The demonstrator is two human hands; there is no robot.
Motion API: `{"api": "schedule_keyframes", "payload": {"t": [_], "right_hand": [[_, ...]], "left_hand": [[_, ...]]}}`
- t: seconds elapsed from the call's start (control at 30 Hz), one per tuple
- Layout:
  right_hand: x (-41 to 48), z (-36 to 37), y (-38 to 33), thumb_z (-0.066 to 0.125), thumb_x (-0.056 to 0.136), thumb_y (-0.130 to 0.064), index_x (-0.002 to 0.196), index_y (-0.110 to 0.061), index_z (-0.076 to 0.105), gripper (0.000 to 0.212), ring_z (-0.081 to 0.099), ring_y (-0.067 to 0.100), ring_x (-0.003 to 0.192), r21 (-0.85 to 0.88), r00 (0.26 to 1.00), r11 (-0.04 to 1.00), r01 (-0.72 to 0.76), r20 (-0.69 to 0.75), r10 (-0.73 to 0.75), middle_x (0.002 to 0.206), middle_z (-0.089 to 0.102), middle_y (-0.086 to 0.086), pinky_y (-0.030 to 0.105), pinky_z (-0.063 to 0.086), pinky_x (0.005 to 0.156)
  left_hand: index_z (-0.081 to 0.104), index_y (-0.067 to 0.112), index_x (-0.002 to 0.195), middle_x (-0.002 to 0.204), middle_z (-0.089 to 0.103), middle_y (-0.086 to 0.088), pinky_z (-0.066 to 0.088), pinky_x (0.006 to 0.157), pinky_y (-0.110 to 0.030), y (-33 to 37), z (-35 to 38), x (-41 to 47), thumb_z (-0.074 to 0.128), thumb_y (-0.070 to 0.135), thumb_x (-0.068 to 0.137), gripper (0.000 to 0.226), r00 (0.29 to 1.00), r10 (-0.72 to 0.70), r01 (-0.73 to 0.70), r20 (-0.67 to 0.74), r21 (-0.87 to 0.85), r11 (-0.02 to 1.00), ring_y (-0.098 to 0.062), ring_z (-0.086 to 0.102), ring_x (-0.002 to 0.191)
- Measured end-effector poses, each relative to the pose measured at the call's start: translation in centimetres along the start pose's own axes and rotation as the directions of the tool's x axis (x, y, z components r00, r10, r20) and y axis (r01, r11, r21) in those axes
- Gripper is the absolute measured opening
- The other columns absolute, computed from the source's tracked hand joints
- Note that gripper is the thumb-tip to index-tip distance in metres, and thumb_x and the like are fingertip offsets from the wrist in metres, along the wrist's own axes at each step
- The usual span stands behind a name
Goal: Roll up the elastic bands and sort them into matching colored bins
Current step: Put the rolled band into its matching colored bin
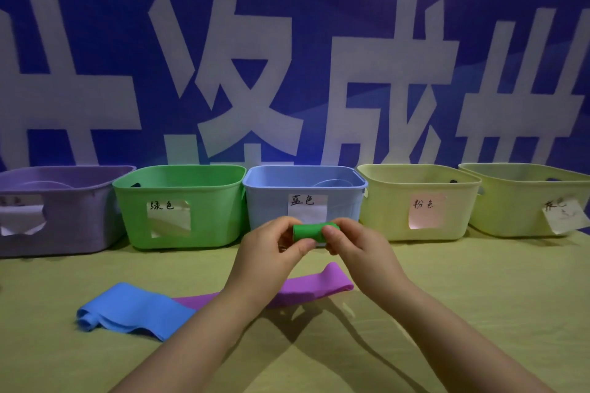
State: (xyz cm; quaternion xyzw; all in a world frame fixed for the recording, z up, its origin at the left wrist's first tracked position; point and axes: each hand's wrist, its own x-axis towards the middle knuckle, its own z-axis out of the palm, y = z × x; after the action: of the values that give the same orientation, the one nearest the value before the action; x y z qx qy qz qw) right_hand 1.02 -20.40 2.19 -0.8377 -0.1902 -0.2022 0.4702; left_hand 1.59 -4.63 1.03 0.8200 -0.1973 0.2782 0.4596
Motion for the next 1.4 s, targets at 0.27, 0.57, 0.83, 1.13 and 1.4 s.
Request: {"api": "schedule_keyframes", "payload": {"t": [0.27, 0.57, 0.83, 1.13, 1.4], "right_hand": [[2.3, 1.2, -3.0, 0.061, 0.086, -0.029, 0.105, -0.034, 0.053, 0.021, 0.058, 0.003, 0.088, -0.003, 0.992, 0.996, 0.094, 0.086, -0.094, 0.093, 0.060, -0.015, 0.023, 0.049, 0.078], [7.2, 8.1, -6.9, 0.060, 0.088, -0.023, 0.113, -0.012, 0.061, 0.028, 0.057, 0.008, 0.097, -0.127, 0.963, 0.962, 0.241, 0.157, -0.220, 0.105, 0.065, -0.001, 0.016, 0.040, 0.084], [13.9, 13.9, -8.2, 0.054, 0.092, -0.021, 0.124, -0.023, 0.050, 0.033, 0.052, 0.013, 0.111, -0.212, 0.932, 0.912, 0.351, 0.172, -0.319, 0.119, 0.059, -0.002, 0.028, 0.041, 0.093], [18.6, 17.8, -6.1, 0.046, 0.094, -0.025, 0.123, -0.028, 0.051, 0.029, 0.046, 0.018, 0.116, -0.515, 0.937, 0.783, 0.348, 0.196, -0.288, 0.122, 0.059, -0.007, 0.038, 0.030, 0.096], [17.1, 17.7, -4.0, 0.034, 0.098, -0.036, 0.127, -0.032, 0.051, 0.034, 0.041, 0.016, 0.124, -0.534, 0.936, 0.769, 0.350, 0.225, -0.270, 0.131, 0.052, -0.008, 0.037, 0.026, 0.101]], "left_hand": [[0.058, 0.011, 0.071, 0.054, 0.044, 0.007, 0.027, 0.050, -0.021, -0.4, -4.5, 1.1, 0.064, 0.027, 0.084, 0.021, 0.999, 0.024, -0.021, -0.030, 0.120, 0.993, -0.005, 0.038, 0.051], [0.054, 0.014, 0.067, 0.064, 0.058, -0.003, 0.035, 0.058, -0.034, -4.5, -13.0, 3.0, 0.060, 0.032, 0.086, 0.027, 0.999, -0.036, 0.031, 0.011, 0.323, 0.946, -0.020, 0.051, 0.062], [0.063, 0.022, 0.102, 0.089, 0.059, 0.005, 0.041, 0.065, -0.018, -8.3, -17.7, 8.1, 0.069, 0.027, 0.080, 0.023, 0.995, -0.007, 0.050, -0.096, 0.458, 0.888, -0.010, 0.056, 0.074], [0.056, 0.022, 0.114, 0.099, 0.057, 0.004, 0.041, 0.072, -0.026, -12.6, -16.7, 11.4, 0.056, 0.023, 0.086, 0.028, 0.994, -0.084, 0.107, -0.066, 0.620, 0.777, -0.013, 0.051, 0.087], [0.042, 0.029, 0.133, 0.129, 0.052, 0.005, 0.037, 0.098, -0.036, -13.2, -14.9, 10.3, 0.050, 0.037, 0.090, 0.045, 0.994, -0.085, 0.111, -0.072, 0.677, 0.728, -0.018, 0.042, 0.120]]}}
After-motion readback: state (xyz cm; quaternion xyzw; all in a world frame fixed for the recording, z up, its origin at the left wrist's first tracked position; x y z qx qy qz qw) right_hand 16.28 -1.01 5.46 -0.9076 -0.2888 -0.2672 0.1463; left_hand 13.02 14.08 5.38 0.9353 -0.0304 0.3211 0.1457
